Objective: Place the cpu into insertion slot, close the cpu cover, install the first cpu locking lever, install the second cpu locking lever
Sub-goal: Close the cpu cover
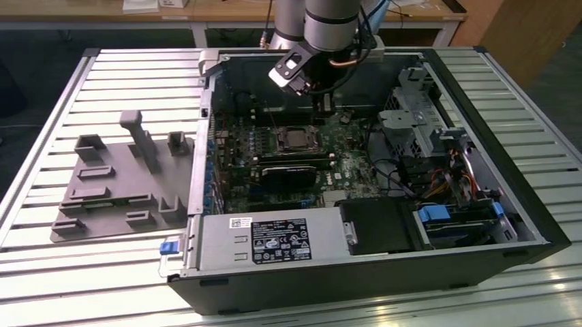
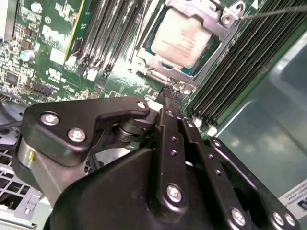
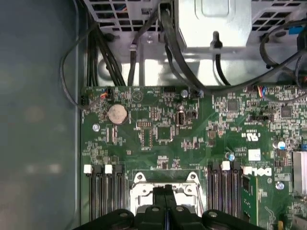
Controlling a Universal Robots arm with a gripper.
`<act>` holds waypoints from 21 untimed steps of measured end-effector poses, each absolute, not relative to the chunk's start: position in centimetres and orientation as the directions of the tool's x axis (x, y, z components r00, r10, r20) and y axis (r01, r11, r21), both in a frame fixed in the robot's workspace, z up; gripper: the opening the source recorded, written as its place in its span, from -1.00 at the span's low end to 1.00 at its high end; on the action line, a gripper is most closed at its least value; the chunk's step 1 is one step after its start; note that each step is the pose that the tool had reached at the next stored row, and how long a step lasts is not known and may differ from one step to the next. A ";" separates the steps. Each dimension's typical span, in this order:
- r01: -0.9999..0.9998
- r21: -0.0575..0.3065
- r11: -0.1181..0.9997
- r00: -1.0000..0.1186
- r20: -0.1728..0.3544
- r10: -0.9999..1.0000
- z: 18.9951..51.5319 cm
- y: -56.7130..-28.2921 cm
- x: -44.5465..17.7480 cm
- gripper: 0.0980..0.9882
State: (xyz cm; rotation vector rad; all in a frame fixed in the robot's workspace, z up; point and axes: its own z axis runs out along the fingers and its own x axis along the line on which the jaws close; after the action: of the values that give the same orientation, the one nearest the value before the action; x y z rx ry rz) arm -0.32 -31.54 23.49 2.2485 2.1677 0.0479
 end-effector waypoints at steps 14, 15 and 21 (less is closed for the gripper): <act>0.999 0.037 -0.027 0.027 0.010 1.000 22.8 -32.9 -2.6 -0.99; 0.999 0.037 -0.026 0.025 0.010 1.000 22.8 -32.9 -2.7 -0.99; 0.999 0.037 -0.019 0.019 0.009 1.000 22.8 -32.9 -2.7 -0.99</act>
State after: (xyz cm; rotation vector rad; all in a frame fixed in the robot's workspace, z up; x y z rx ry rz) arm -2.73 -32.94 22.78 2.2275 2.1861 0.0508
